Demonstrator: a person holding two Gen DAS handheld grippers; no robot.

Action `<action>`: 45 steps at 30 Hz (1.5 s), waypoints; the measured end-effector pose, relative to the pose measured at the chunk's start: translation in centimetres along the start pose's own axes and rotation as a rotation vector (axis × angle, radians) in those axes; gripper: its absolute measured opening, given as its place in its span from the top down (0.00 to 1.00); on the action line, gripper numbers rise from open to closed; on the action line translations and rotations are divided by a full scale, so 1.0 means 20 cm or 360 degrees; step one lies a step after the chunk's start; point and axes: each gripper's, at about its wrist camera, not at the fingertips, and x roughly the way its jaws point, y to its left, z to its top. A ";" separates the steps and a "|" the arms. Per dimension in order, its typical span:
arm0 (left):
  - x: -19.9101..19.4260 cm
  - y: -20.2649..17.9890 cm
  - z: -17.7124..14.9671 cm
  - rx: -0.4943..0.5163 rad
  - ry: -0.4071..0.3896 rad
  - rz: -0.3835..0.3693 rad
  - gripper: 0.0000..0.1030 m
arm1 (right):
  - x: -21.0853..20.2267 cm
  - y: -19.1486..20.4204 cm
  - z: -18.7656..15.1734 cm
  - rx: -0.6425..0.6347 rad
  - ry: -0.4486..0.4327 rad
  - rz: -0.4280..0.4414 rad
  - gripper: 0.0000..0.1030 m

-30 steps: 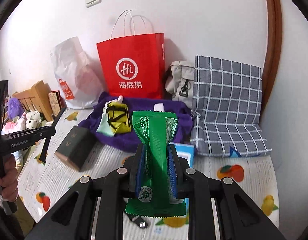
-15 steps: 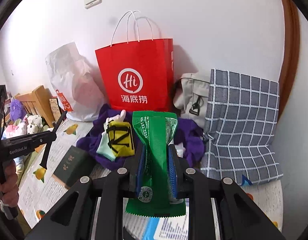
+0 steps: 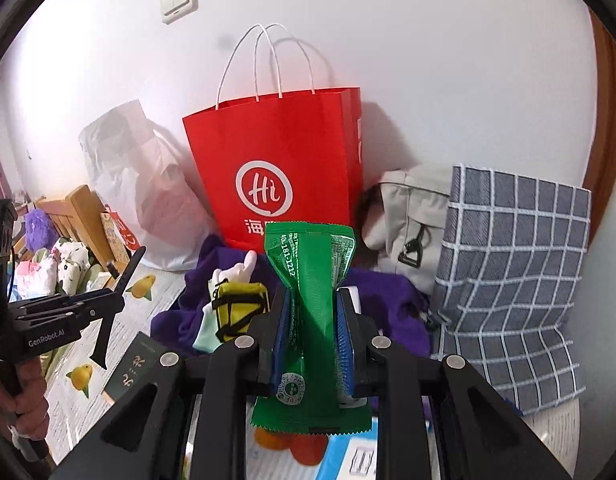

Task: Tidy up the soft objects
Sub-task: 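Carry the black strap with the left tool while the right carries the green packet to the towel, then open the right tool to drop the green packet on the towel while the left drops the strap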

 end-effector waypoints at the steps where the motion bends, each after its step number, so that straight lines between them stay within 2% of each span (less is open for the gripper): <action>1: 0.01 0.00 0.01 -0.0001 0.0003 0.0002 0.81 | 0.03 0.00 0.00 -0.0001 0.0006 0.0005 0.78; 9: 0.19 0.02 0.05 -0.0031 0.0048 -0.0035 0.81 | 0.26 -0.05 -0.06 0.0043 0.0126 0.0102 0.78; 12: 0.25 0.01 0.10 -0.0032 0.0046 -0.0055 0.81 | 0.35 -0.04 -0.07 -0.0008 0.0178 0.0081 0.78; 16: 0.33 0.03 0.15 -0.0047 0.0060 -0.0031 0.81 | 0.41 -0.04 -0.08 -0.0014 0.0215 0.0107 0.78; 23: 0.47 0.07 0.15 -0.0097 0.0090 -0.0081 0.81 | 0.52 -0.01 -0.12 -0.0040 0.0278 0.0171 0.78; 36: 0.65 0.20 0.13 -0.0152 0.0238 -0.0144 0.81 | 0.79 0.02 -0.26 -0.0084 0.0538 0.0087 0.78; 45: 0.71 0.23 0.11 -0.0214 0.0292 -0.0258 0.81 | 0.84 -0.02 -0.27 -0.0003 0.0581 0.0120 0.76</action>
